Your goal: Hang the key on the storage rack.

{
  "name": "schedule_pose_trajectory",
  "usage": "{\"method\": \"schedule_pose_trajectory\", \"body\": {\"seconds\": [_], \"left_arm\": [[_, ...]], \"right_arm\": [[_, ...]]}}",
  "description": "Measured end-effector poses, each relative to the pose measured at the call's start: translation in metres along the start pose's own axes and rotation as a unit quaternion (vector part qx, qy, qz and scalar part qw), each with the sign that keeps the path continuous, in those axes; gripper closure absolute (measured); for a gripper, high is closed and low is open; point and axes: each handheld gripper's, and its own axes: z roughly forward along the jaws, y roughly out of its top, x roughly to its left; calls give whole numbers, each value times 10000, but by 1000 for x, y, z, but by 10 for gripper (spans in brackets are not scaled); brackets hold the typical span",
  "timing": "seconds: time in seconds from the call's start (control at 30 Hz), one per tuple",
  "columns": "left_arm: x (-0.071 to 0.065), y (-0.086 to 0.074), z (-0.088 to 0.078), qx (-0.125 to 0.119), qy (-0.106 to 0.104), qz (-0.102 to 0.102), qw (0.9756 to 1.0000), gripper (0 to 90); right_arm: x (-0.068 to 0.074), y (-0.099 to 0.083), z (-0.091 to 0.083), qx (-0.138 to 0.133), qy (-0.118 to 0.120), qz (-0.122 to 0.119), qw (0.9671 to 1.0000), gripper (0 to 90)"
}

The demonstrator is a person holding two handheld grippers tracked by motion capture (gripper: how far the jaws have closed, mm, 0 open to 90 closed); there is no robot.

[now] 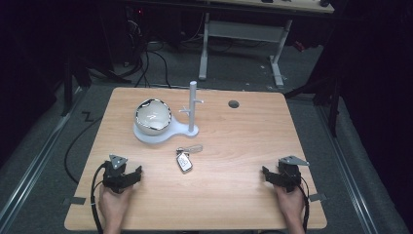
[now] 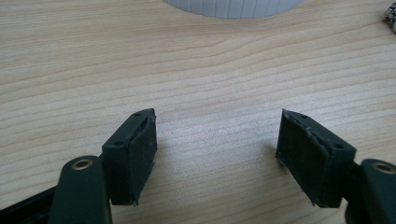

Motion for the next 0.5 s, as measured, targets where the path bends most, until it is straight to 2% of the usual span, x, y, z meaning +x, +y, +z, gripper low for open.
{"method": "schedule_pose_trajectory", "body": {"seconds": [0.5], "left_arm": [[1, 0, 0, -9, -18, -15, 10000, 302]], "right_arm": [[0, 0, 0, 1, -1, 2, 10000, 281]]}}
